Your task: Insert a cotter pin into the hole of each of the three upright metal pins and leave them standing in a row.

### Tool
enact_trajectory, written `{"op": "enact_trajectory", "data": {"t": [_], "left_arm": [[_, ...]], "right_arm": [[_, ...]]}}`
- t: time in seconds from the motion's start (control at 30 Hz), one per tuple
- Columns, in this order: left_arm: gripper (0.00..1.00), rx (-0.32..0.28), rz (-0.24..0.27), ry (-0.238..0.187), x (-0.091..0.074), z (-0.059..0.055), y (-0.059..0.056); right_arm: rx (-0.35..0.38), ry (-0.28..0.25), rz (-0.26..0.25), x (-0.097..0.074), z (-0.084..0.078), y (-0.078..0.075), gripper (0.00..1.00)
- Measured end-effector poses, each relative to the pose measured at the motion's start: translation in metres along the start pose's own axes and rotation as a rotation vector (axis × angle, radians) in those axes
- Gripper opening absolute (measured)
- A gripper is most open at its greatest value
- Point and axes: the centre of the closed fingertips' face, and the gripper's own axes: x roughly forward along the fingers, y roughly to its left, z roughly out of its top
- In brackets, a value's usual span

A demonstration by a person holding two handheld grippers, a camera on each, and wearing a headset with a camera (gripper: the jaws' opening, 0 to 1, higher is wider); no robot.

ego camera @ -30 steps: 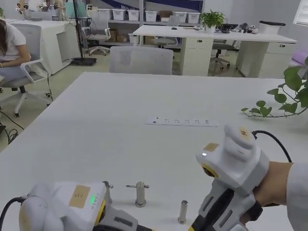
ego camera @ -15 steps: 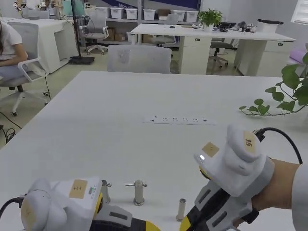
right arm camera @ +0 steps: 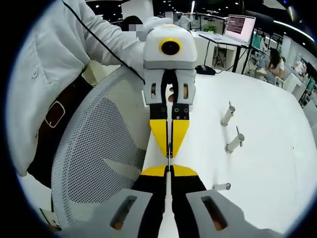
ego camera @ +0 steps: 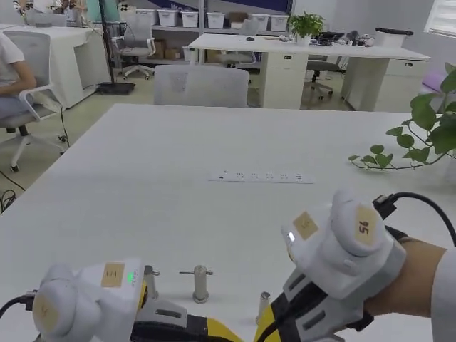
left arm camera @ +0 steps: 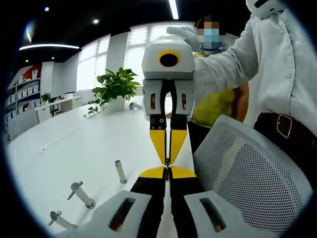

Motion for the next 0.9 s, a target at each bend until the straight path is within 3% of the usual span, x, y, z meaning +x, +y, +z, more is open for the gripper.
{"op": "enact_trajectory", "data": {"t": [0.13, 0.2, 0.6, 0.77, 0.9], "left_arm": [[0.01, -0.025, 0.007, -0.02, 0.002, 0.003, 0.002], [0.09, -0.03, 0.009, -0.024, 0.003, 0.004, 0.003], [0.2, -0.015, 0.021, -0.013, 0.01, -0.002, 0.015], [0.26, -0.024, 0.035, -0.002, 0.012, -0.01, 0.024], [0.26, -0.034, 0.073, 0.01, 0.013, -0.019, 0.039]], "right_arm": [[0.011, -0.003, -0.005, 0.0, -0.001, -0.002, 0.03], [0.015, -0.005, -0.005, 0.0, -0.002, -0.001, 0.03], [0.058, -0.003, -0.034, -0.007, -0.015, -0.009, 0.03], [0.089, 0.003, -0.061, -0.011, -0.024, -0.017, 0.03], [0.123, 0.007, -0.09, -0.015, -0.035, -0.025, 0.03]]}}
